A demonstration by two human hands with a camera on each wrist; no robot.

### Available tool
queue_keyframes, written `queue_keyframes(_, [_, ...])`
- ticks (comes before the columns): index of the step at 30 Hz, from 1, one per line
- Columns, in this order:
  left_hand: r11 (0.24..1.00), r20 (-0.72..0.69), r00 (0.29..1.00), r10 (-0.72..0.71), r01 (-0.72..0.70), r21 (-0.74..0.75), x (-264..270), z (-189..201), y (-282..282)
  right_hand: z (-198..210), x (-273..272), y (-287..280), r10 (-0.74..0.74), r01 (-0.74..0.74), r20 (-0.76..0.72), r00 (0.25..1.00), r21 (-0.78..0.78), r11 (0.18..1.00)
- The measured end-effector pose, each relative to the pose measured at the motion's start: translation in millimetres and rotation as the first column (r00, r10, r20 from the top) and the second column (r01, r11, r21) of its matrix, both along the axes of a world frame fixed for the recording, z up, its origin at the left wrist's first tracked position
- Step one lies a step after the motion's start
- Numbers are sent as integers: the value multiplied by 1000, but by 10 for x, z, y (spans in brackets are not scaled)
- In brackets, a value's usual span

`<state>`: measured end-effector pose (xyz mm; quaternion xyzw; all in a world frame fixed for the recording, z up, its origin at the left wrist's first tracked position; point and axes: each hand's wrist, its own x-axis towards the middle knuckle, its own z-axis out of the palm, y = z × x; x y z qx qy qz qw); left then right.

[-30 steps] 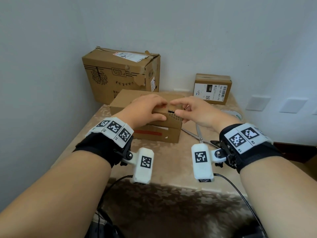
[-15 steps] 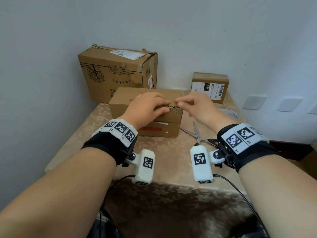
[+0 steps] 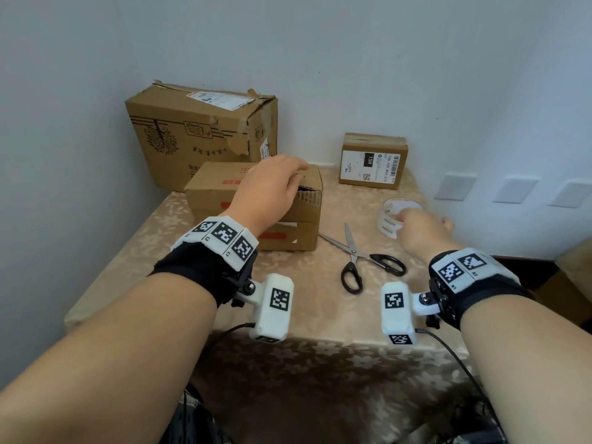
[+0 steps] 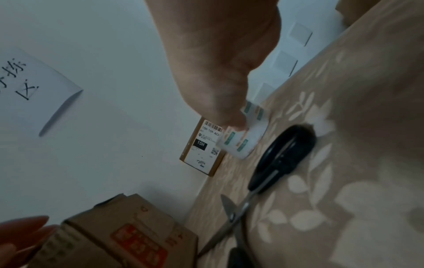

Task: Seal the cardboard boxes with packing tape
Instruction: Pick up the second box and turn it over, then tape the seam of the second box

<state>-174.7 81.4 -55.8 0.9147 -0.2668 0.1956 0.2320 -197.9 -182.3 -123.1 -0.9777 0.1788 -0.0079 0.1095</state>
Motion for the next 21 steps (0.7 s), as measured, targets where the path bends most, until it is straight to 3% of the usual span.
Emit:
queue_keyframes(4, [1000, -51, 999, 16, -16, 11, 33, -55, 33, 39, 31, 31, -7, -9, 216, 976, 73, 997])
queue_keyframes(9, [998, -27, 998, -49, 50, 25, 47, -138, 99, 435, 46, 400, 74, -211, 508, 858, 219, 953])
queue_keyframes(12, [998, -36, 997, -62, 62, 2, 54, -169, 112, 562, 8, 577, 67, -371, 589, 805, 412, 832])
queue_keyframes(16, [998, -36, 998, -60, 60, -1, 30, -143, 109, 670, -16, 715, 31, -469, 658, 752, 501, 728])
queue_keyframes(21, [967, -127, 990, -59, 25, -254, 2, 18, 103, 813, -34, 773, 17, -572, 679, 734, 604, 554])
